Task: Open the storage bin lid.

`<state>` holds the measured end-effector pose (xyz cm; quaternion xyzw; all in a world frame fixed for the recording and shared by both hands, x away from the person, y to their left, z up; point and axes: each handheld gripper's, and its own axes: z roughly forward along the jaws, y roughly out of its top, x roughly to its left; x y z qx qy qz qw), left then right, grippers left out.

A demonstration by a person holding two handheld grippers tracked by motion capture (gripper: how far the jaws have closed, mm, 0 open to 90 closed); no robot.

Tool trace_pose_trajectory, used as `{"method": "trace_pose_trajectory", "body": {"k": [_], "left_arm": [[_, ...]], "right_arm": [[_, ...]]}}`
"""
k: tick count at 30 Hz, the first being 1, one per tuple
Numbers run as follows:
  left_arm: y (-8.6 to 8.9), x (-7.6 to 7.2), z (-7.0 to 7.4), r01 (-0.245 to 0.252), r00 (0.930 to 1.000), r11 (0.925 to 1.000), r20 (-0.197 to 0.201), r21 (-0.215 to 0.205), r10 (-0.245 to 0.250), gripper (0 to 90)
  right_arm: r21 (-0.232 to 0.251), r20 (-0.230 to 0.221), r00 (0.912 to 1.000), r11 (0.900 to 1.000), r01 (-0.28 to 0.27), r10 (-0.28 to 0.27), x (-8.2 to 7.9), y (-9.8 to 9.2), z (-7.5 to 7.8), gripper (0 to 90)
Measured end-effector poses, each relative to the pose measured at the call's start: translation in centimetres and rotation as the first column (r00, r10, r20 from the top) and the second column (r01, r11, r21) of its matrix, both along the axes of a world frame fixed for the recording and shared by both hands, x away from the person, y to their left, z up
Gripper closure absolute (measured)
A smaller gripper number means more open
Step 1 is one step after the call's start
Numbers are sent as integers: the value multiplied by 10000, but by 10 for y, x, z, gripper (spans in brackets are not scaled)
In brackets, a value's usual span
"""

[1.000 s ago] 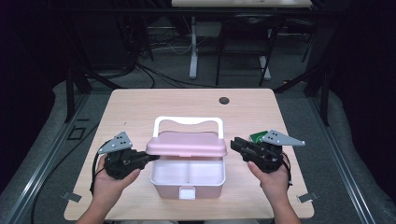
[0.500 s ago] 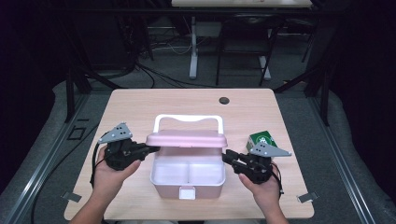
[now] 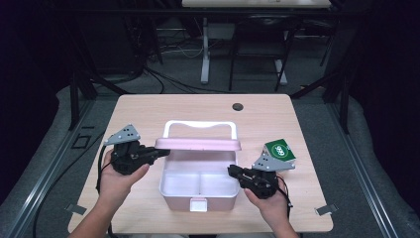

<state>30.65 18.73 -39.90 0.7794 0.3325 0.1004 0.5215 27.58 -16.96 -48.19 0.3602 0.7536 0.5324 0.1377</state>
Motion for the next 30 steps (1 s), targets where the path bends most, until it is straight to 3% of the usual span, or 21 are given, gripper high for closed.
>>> {"method": "trace_pose_trajectory", "body": {"k": [11, 30], "left_arm": [[0, 7, 5, -51, 10000, 10000, -12, 7, 51, 900], [-2, 29, 14, -448, 9990, 9989, -21, -112, 448, 900]], "right_arm": [[-503, -164, 9992, 9980, -373, 365, -5, 7, -10, 900], [-321, -109, 9980, 9975, -622, 619, -5, 7, -13, 900]]}}
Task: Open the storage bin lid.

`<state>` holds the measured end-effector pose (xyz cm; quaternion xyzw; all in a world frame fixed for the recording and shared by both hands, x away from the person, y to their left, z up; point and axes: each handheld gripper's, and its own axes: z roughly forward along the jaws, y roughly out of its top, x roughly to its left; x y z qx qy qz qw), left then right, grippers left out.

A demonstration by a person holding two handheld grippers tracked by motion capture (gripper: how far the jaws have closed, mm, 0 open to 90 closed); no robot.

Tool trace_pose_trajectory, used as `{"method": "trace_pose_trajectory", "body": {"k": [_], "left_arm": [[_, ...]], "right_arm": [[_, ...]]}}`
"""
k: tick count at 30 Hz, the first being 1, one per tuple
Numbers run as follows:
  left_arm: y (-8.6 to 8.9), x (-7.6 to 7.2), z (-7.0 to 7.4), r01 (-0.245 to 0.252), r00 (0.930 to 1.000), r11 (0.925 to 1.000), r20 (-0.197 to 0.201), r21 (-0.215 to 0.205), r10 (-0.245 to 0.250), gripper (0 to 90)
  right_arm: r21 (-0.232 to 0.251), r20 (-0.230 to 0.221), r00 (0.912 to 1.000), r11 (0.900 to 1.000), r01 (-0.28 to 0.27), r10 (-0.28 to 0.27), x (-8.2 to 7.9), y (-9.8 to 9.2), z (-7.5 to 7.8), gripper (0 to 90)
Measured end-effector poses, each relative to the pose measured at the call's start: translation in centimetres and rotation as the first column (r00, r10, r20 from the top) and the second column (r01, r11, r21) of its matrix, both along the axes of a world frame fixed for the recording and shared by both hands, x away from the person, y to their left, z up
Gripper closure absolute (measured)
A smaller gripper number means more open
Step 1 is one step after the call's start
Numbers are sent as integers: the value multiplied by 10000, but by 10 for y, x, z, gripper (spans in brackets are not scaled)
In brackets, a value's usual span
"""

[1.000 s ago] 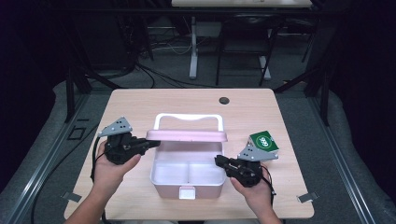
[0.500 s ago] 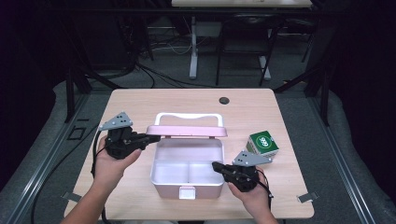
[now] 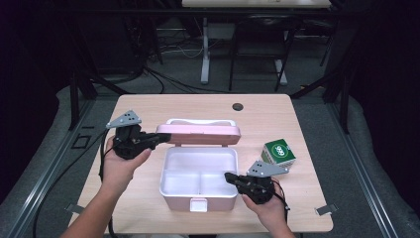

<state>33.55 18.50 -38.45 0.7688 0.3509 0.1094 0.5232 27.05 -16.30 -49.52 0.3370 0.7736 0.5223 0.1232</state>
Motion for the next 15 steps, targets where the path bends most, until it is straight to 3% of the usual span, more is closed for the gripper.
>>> {"method": "trace_pose_trajectory", "body": {"k": [15], "left_arm": [[8, 19, 0, -626, 9980, 9979, -141, -137, 624, 900]], "right_arm": [[-8, -44, 10000, 10000, -39, 39, 0, 1, -1, 900]]}}
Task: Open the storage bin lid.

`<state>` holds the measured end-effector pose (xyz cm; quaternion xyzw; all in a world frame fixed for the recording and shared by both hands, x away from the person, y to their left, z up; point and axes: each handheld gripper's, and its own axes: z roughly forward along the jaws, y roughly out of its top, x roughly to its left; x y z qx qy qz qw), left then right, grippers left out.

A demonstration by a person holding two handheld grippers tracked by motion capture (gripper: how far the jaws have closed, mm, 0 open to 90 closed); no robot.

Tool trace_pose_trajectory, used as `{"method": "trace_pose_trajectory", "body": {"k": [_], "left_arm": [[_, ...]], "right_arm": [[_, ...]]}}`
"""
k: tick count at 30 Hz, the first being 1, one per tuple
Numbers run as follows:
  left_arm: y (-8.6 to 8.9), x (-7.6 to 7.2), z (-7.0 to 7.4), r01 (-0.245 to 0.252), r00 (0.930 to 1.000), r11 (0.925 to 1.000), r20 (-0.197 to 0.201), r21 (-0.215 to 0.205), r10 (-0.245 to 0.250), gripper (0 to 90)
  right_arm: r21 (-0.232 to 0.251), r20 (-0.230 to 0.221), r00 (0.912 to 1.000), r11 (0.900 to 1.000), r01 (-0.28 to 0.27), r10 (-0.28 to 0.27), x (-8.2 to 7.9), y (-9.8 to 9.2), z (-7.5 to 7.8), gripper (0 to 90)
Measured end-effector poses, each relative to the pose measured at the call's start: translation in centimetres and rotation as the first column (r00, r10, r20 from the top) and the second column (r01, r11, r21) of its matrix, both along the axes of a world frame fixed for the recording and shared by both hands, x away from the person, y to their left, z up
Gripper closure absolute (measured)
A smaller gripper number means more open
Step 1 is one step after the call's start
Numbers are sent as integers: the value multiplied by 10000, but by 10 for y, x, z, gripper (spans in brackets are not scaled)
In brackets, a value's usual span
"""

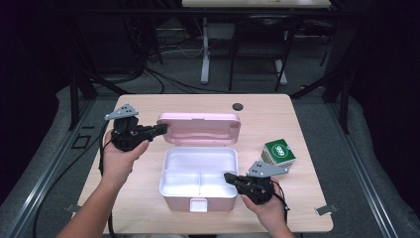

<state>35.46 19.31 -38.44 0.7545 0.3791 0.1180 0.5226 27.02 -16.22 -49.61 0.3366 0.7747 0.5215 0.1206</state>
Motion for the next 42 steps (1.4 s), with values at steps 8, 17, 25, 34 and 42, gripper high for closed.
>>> {"method": "trace_pose_trajectory", "body": {"k": [8, 17, 25, 34, 42], "left_arm": [[-1, 11, -3, -201, 9998, 9997, -62, 116, 202, 900], [-1, 23, -7, -406, 9989, 9987, -204, 310, 413, 900], [-2, 37, -14, -640, 9972, 9972, -361, 384, 654, 878], [-8, 48, -31, -658, 9959, 9950, -576, 755, 702, 851], [-11, 50, -35, -496, 9969, 9960, -570, 738, 538, 784]], "right_arm": [[76, 28, 10000, 10000, 37, -38, 0, 0, -1, 900], [43, 11, 10000, 10000, 8, -8, -1, 0, -1, 900], [216, 36, 10000, 9998, -19, 18, -1, 0, -2, 900], [262, 74, 9999, 9996, -84, 82, -1, 0, -3, 900], [259, 99, 9999, 9996, -93, 91, -1, -1, -3, 900]]}}
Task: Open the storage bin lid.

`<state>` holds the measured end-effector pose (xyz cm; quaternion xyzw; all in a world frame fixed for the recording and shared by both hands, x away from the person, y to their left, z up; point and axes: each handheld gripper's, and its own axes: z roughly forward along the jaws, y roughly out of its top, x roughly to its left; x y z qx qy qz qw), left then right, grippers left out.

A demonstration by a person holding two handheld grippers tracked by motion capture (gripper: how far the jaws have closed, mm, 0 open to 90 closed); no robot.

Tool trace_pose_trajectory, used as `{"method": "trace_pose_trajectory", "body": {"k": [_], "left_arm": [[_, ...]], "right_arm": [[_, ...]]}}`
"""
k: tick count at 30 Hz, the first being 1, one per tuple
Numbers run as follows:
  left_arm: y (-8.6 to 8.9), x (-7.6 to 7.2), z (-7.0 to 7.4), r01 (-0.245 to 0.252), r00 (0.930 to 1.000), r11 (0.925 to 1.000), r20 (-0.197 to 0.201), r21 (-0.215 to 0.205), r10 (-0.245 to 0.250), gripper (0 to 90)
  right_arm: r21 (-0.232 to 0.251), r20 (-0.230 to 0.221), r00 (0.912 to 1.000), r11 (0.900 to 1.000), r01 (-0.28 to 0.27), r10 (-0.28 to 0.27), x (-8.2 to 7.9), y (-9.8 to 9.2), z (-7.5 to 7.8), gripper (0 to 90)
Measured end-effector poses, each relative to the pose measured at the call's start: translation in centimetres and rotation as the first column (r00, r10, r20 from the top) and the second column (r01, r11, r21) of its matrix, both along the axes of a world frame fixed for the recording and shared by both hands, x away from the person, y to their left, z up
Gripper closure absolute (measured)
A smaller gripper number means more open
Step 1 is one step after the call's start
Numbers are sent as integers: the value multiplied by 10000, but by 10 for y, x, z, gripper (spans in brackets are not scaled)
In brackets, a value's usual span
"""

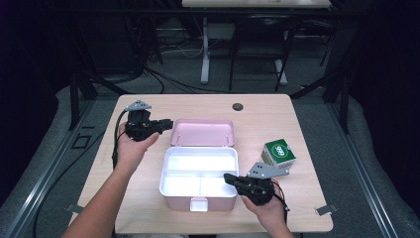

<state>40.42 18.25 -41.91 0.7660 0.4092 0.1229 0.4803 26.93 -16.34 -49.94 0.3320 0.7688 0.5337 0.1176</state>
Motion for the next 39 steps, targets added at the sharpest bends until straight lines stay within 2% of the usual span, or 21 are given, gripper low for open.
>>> {"method": "trace_pose_trajectory", "body": {"k": [2, 3, 5, 9, 12, 20, 22, 24, 31, 35, 36, 39], "left_arm": [[-1, -1, 0, 32, 10000, 10000, 56, 73, -33, 758], [-1, -1, 0, 74, 10000, 10000, 42, 62, -75, 746], [-2, -2, 0, 115, 9999, 9999, 74, 98, -115, 724], [-3, -4, 1, 213, 9998, 9997, 41, 131, -213, 685], [-5, -7, 2, 341, 9994, 9991, -15, 268, -341, 659], [-10, -19, 4, 1040, 9946, 9923, -78, 677, -1037, 610], [-11, -26, 5, 1401, 9901, 9862, -54, 887, -1402, 594], [-12, -31, 5, 1518, 9883, 9825, -4, 1076, -1526, 581], [-12, -38, 1, 1986, 9801, 9677, -268, 1555, -1968, 561], [-14, -41, 0, 2221, 9750, 9548, -360, 1973, -2194, 554], [-15, -42, 0, 2328, 9725, 9483, -408, 2159, -2294, 551], [-17, -43, 0, 2498, 9682, 9394, -476, 2349, -2456, 546]], "right_arm": [[-212, -262, 9996, 9997, -86, 80, 1, 1, -2, 900], [-133, -36, 10000, 9999, -24, 23, 0, 1, -3, 900], [5, -193, 9998, 10000, -47, 47, 0, -1, -3, 900], [-18, -209, 9998, 10000, 43, -44, 0, 0, -3, 900], [188, -256, 9997, 9998, -6, 11, 0, 0, -4, 879], [158, -301, 9995, 9999, 60, -55, -1, 0, -3, 869], [206, -277, 9996, 9998, 79, -74, -1, 0, -4, 868], [230, -309, 9995, 9997, 72, -65, -1, 0, -3, 864], [190, -358, 9993, 9998, 51, -45, -3, 0, -3, 860], [244, -337, 9994, 9997, 47, -39, -4, 1, -3, 853], [255, -352, 9994, 9997, 47, -38, -4, 1, -3, 846], [226, -284, 9995, 9997, 116, -109, -5, 1, -1, 832]]}}
